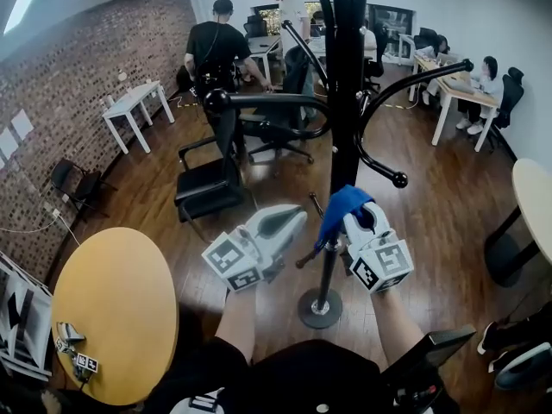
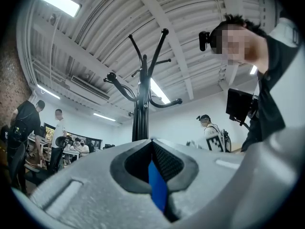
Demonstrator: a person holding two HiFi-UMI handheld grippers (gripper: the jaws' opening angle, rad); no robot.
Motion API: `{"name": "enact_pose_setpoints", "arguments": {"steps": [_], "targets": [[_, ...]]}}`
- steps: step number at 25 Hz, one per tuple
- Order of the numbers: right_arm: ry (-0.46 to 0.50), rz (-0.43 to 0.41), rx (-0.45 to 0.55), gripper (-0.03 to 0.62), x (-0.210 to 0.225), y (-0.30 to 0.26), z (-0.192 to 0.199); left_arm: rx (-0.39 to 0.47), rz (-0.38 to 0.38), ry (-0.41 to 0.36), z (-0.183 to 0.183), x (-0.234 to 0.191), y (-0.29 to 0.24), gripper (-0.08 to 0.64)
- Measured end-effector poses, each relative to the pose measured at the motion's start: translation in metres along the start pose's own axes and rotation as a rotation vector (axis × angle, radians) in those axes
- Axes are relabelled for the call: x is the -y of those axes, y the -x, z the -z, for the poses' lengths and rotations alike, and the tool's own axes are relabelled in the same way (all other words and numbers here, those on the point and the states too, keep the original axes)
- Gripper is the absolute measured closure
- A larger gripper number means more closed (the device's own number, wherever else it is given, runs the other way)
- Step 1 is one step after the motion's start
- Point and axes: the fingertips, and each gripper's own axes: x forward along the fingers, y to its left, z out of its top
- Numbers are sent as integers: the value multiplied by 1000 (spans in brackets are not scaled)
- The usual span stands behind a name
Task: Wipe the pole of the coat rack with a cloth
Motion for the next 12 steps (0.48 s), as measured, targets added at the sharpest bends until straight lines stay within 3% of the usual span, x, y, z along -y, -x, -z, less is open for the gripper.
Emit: {"name": "enact_pose_setpoints", "arguments": {"steps": [3,6,9,12], "targets": [[53,-34,93,569,-4,-25,-80,14,-2,0,-1,3,5,560],[62,-30,120,569,-4,-32,-111,23,2,-1,-5,4,9,560],[66,-13,119,569,-2,-27,-93,27,7,0,-10,1,12,560],[73,12,14,569,-1,-12,-32,33,8,7,-11,-4,15,560]]}}
